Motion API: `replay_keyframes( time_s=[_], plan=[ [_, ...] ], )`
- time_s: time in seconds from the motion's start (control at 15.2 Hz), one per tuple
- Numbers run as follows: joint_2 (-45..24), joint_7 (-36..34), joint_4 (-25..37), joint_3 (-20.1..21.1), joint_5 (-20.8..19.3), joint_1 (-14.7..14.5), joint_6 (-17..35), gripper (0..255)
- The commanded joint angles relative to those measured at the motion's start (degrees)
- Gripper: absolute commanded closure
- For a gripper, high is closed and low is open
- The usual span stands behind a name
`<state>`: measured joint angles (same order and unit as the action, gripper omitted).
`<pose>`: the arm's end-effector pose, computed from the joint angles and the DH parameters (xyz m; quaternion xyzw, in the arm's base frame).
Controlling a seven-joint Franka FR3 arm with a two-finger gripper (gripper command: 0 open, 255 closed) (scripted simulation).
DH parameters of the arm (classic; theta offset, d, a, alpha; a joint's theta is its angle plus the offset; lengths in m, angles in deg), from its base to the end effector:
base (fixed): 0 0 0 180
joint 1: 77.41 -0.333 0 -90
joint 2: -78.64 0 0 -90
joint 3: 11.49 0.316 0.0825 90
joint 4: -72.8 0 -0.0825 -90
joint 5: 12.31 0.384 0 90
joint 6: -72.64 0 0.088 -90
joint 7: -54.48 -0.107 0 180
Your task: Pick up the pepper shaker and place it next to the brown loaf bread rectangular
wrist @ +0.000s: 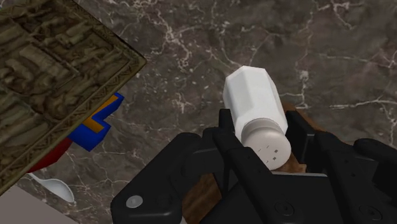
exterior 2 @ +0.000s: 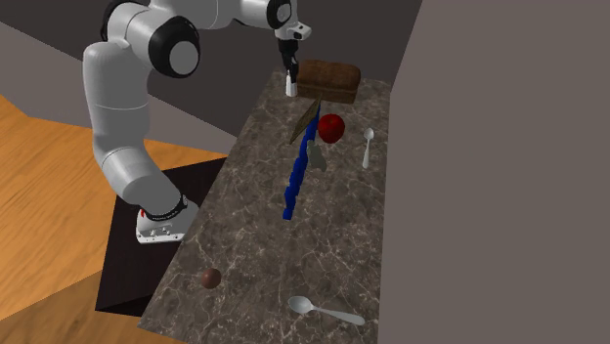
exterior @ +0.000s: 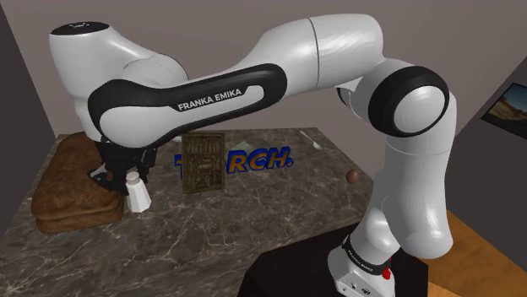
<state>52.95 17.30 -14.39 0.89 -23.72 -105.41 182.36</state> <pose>0.5394 0.4131 0.4029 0.9972 0.0542 0.0120 0.0496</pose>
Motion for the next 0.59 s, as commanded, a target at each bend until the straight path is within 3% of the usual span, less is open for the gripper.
replay_keyframes(
  time_s=[0.0, 0.53],
  plan=[
    [-0.49, -0.14, -0.88, -0.09, -0.17, 0.05, 1.39, 255],
    [-1.96, -0.75, -3.25, -0.33, -0.71, 0.03, 5.16, 255]
  ],
)
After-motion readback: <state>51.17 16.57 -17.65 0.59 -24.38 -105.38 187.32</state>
